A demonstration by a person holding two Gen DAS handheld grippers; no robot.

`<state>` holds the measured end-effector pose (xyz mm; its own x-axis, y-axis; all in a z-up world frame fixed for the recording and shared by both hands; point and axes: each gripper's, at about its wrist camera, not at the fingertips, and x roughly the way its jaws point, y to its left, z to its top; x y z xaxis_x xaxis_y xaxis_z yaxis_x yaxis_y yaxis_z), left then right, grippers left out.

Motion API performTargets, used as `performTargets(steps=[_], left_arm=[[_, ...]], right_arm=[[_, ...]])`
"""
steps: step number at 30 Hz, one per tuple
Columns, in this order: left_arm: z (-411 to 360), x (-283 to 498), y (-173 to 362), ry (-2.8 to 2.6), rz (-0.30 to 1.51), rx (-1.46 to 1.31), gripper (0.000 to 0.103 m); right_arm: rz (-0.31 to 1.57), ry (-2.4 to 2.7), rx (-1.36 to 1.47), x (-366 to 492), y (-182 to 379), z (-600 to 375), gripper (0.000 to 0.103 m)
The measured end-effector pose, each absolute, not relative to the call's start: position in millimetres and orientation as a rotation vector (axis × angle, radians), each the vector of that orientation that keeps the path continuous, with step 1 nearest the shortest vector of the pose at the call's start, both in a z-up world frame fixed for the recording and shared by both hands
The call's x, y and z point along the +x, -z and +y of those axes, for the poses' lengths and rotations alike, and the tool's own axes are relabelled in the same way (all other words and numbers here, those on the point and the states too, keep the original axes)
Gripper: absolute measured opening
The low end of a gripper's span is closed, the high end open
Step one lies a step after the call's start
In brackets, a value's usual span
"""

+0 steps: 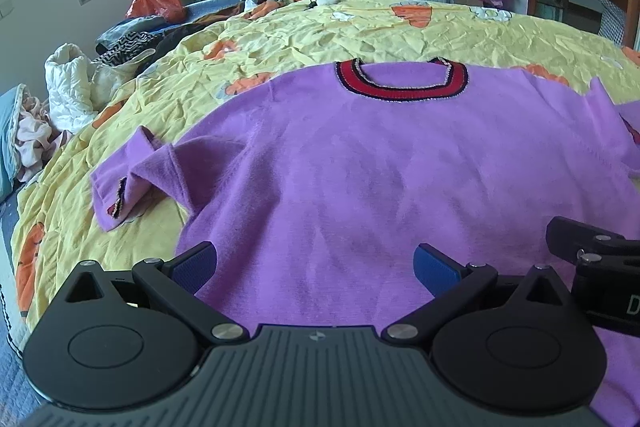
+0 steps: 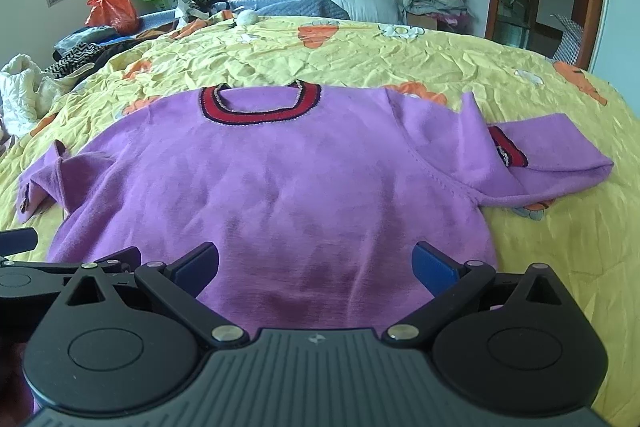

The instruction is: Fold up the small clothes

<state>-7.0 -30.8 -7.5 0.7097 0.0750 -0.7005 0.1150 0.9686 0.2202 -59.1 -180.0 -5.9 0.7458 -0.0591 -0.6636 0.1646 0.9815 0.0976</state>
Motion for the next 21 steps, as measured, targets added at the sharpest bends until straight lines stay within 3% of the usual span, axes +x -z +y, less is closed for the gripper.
performTargets(steps=[14, 21], left_arm=[[-77.1, 13.9, 32.0, 0.088, 0.835, 0.31, 0.103], [-110.4, 24.8, 41.5, 0.161, 0.785, 0.362, 0.103]], right_arm=[[0.732, 0.172, 0.181, -50.7, 24.4, -216.9, 0.103], [0.567, 0.205, 0.19, -50.1, 34.8, -259.4, 0.103]])
